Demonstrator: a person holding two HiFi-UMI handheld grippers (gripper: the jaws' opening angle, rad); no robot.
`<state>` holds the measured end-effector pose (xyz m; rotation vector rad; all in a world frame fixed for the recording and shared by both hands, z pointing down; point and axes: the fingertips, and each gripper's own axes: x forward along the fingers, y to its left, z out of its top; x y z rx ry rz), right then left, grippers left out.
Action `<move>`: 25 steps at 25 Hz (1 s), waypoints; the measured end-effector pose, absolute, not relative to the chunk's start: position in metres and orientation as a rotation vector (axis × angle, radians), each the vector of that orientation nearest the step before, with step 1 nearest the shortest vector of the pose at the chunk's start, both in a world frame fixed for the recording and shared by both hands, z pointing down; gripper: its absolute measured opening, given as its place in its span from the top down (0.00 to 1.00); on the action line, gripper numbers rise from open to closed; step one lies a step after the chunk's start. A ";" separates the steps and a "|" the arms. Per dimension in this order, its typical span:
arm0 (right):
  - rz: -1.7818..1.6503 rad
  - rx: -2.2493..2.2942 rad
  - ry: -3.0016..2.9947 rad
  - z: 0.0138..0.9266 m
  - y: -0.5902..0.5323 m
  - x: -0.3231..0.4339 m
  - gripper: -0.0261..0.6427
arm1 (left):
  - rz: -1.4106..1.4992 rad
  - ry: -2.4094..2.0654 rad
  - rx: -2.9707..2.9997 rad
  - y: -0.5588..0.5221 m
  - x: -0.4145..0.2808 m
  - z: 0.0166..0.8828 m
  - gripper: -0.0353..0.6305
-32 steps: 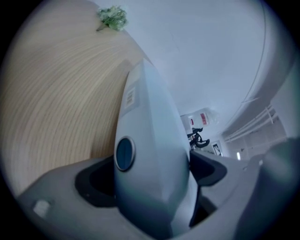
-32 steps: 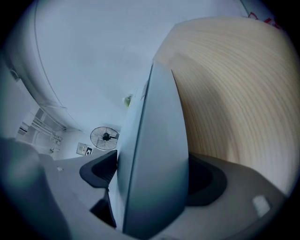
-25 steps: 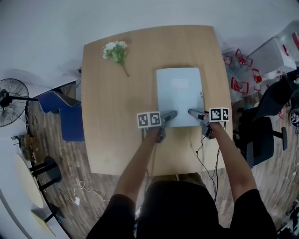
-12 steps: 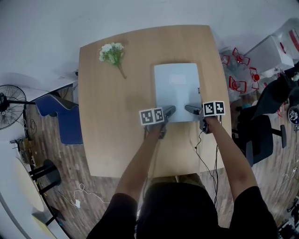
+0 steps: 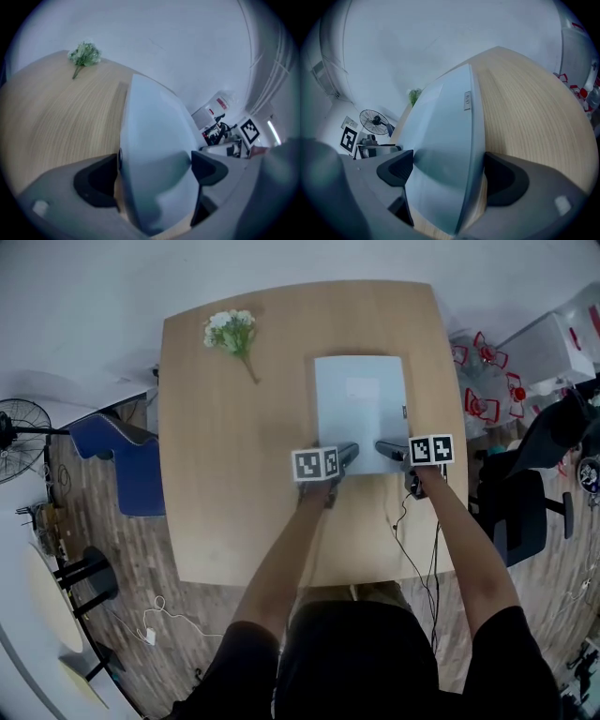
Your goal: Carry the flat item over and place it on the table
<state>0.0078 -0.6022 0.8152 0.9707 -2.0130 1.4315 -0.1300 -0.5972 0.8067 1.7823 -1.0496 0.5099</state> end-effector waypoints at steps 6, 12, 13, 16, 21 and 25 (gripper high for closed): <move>1.374 1.015 -2.051 0.795 -0.589 0.013 0.26 | 0.465 -1.087 1.870 -0.583 -0.136 0.771 0.20; 1.198 1.016 -2.236 0.738 -0.547 0.010 0.27 | 0.412 -1.031 1.951 -0.528 -0.133 0.732 0.19; 1.162 1.013 -2.286 0.724 -0.537 0.008 0.27 | 0.395 -1.032 1.978 -0.518 -0.133 0.721 0.19; 1.077 1.018 -2.384 0.680 -0.502 0.008 0.27 | 0.342 -1.045 2.027 -0.484 -0.135 0.685 0.20; 1.031 1.087 -2.456 0.624 -0.432 0.024 0.35 | 0.285 -1.082 2.073 -0.414 -0.137 0.634 0.23; 1.061 1.192 -2.483 0.592 -0.378 0.048 0.46 | 0.204 -1.158 2.124 -0.367 -0.133 0.595 0.32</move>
